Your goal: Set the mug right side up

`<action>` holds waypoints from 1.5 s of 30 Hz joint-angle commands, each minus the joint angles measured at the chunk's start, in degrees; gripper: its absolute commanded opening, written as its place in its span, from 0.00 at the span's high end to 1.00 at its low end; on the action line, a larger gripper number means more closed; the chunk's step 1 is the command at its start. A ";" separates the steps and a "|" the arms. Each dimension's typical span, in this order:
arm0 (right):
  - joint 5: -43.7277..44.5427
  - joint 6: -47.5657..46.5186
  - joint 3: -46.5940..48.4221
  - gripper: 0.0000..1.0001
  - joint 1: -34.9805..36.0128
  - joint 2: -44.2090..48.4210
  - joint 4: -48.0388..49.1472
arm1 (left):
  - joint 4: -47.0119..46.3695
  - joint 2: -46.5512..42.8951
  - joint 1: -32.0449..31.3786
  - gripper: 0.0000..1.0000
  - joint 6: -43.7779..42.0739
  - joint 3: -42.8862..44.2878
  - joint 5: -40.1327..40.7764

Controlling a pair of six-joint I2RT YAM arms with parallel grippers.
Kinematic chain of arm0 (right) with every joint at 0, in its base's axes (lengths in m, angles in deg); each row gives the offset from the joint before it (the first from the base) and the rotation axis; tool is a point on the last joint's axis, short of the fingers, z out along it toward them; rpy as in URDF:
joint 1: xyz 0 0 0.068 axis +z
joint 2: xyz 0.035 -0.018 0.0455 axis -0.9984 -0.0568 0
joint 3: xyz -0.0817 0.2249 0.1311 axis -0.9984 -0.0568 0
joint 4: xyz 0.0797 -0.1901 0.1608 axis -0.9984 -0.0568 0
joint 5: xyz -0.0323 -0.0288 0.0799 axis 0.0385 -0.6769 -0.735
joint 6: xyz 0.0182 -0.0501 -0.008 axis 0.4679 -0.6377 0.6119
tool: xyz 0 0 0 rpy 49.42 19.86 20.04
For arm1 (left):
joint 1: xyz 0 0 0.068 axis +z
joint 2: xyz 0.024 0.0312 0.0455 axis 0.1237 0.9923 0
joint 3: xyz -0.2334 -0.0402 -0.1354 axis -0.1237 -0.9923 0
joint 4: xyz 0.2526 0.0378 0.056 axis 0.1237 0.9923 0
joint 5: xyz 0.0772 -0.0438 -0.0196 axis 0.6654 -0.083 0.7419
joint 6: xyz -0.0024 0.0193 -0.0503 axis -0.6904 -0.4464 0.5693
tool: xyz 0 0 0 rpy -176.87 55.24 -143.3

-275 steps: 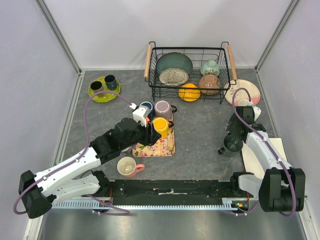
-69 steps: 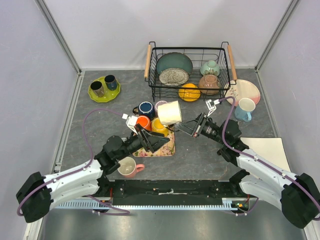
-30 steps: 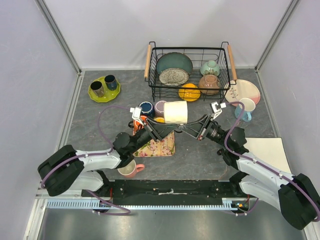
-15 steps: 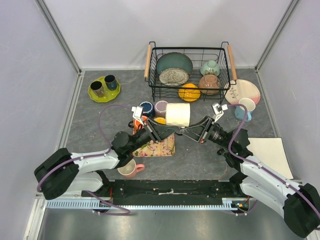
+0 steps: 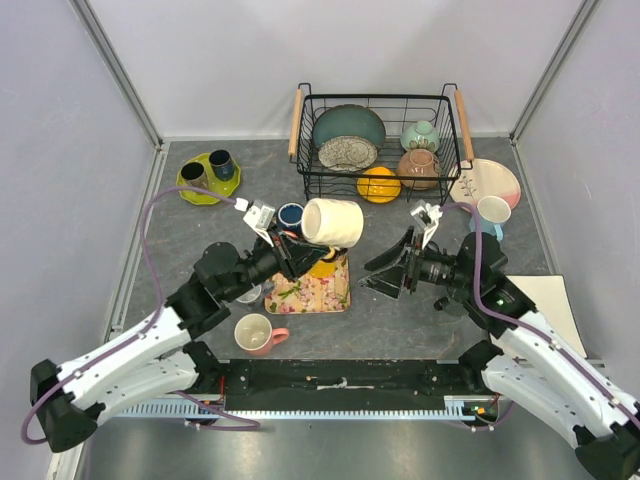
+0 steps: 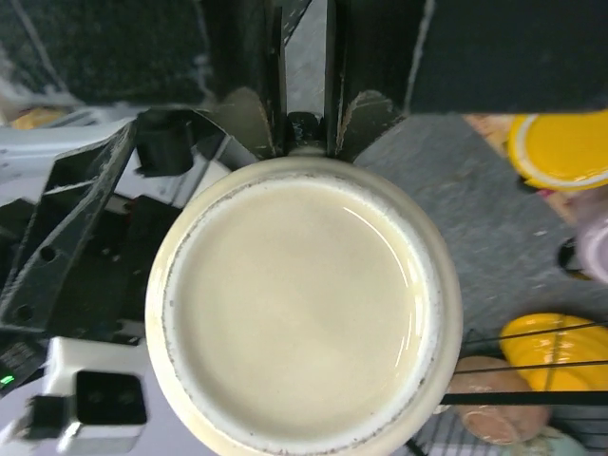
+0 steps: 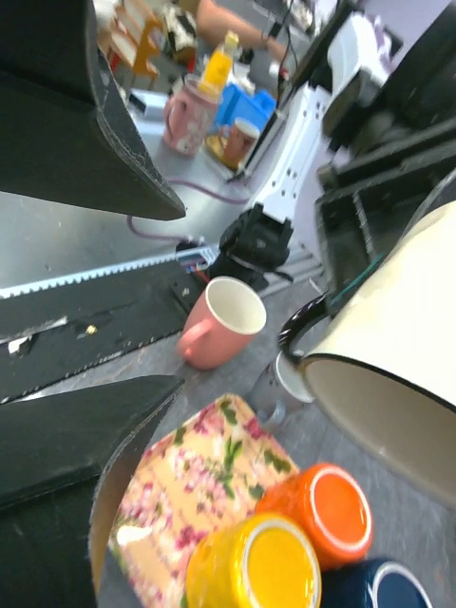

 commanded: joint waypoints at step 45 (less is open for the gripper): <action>19.43 -9.54 -3.23 0.29 0.08 11.49 -21.00 | 50.31 21.99 0.76 0.98 -23.69 15.24 10.79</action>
